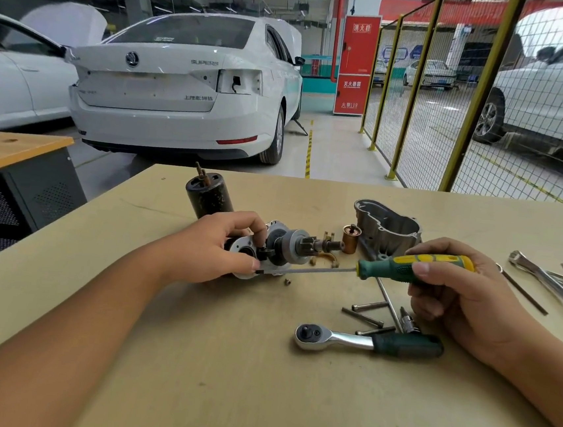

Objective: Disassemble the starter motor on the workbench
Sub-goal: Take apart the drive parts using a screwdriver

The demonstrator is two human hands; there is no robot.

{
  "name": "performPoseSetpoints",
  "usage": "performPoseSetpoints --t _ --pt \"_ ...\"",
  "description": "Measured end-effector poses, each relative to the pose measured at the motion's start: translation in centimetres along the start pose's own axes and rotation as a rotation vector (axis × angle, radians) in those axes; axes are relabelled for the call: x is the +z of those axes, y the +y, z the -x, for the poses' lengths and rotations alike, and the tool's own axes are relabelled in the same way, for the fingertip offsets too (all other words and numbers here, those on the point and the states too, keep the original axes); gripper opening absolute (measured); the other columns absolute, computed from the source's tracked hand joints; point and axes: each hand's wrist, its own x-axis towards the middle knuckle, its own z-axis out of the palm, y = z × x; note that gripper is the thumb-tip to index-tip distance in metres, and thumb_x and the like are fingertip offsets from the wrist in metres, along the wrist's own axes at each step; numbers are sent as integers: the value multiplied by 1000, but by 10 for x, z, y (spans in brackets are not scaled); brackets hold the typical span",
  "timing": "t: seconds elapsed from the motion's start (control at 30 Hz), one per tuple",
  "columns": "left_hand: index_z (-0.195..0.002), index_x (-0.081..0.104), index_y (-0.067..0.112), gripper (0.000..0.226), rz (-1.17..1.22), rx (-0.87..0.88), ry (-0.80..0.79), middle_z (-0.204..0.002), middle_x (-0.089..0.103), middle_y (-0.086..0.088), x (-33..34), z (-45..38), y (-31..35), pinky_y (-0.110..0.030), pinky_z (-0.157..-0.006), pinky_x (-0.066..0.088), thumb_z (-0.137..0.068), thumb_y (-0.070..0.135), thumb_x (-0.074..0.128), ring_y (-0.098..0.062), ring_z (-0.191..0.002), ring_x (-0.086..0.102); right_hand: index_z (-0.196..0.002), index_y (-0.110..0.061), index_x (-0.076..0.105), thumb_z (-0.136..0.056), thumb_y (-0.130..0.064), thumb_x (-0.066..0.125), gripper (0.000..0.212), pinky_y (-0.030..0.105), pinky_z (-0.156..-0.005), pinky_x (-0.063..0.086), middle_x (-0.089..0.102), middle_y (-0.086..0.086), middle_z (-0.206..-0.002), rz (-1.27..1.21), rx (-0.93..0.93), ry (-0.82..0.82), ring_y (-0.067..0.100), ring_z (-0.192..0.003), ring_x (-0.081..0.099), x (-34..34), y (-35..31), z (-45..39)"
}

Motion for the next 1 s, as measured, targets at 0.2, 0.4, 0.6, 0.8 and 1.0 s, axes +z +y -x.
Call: performPoseSetpoints --t 0.2,0.4,0.6,0.8,1.0 --pt "-99 65 30 25 22 6 -8 -100 74 0 -1 0 -1 -35 -83 58 -92 7 72 -23 -86 70 -91 -3 68 -62 -12 80 33 29 -42 38 59 23 -70 -3 13 -4 20 -46 51 1 -1 1" --pt "-100 66 31 23 26 2 -7 -100 73 1 0 0 -3 -38 -85 58 -92 10 73 -19 -83 69 -89 -4 69 -61 -12 81 32 29 -43 39 60 23 -73 -11 18 -8 22 -49 53 3 -3 3" --pt "-104 66 32 23 28 0 -16 -100 74 3 -1 0 -6 -42 -86 59 -92 14 72 -20 -83 69 -91 -4 69 -66 -12 80 29 27 -41 39 62 21 -72 24 1 26 22 -50 55 6 -3 5" --pt "-107 65 32 23 33 8 -25 -99 73 4 -1 -1 -7 -38 -83 59 -91 16 72 -24 -87 69 -85 -6 68 -67 -13 77 21 26 -40 36 60 18 -66 25 0 56 20 -43 51 8 -3 6" --pt "-108 65 33 26 30 -9 -21 -94 72 6 -1 -1 -8 -40 -80 59 -82 30 70 -12 -78 67 -87 -6 68 -66 -15 78 25 26 -39 36 60 18 -65 22 12 67 19 -42 50 7 -3 5"
